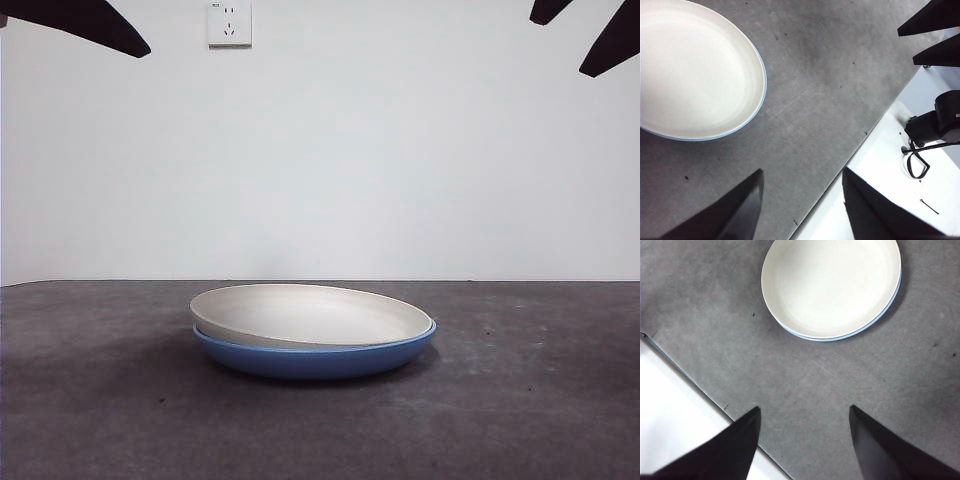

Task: Pick up the white plate, put it on the blue plate, put it on desk

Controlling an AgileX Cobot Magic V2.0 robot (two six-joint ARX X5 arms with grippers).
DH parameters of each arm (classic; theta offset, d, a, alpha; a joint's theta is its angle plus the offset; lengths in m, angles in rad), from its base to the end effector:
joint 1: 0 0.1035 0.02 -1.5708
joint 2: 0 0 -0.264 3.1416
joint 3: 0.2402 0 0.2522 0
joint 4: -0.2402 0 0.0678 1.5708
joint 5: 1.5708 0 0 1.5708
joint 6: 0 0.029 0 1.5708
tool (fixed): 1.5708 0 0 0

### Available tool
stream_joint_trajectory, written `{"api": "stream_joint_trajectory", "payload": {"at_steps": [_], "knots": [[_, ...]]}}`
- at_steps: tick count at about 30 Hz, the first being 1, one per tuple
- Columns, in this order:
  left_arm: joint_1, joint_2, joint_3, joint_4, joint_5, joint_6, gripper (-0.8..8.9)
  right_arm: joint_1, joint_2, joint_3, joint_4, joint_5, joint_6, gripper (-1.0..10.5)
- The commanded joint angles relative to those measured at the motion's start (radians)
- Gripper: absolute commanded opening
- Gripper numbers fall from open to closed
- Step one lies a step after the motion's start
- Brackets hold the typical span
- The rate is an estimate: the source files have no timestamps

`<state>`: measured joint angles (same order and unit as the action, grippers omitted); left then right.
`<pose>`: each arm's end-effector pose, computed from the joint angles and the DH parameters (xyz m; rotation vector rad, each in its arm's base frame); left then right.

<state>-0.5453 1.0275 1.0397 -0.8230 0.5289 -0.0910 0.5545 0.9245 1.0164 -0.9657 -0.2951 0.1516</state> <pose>0.1563 -0.1119 0.3252 -0.0704 0.8946 -0.9730 0.1322 0.0918 0.3232 0.0169 0.9486 0.7233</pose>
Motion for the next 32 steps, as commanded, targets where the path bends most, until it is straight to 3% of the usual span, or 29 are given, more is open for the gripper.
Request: {"api": "stream_joint_trajectory", "payload": {"at_steps": [1,5,32], "knots": [[-0.006,0.005,0.01,0.006,0.005,0.012,2.36,0.007,0.008,0.019,0.002,-0.003,-0.015,2.6],[-0.006,0.005,0.01,0.006,0.005,0.013,0.09,0.007,0.008,0.019,-0.008,-0.003,-0.023,0.1],[-0.006,0.003,0.01,0.007,0.005,0.012,0.1,0.007,0.008,0.019,0.0,0.001,-0.029,0.1]]}}
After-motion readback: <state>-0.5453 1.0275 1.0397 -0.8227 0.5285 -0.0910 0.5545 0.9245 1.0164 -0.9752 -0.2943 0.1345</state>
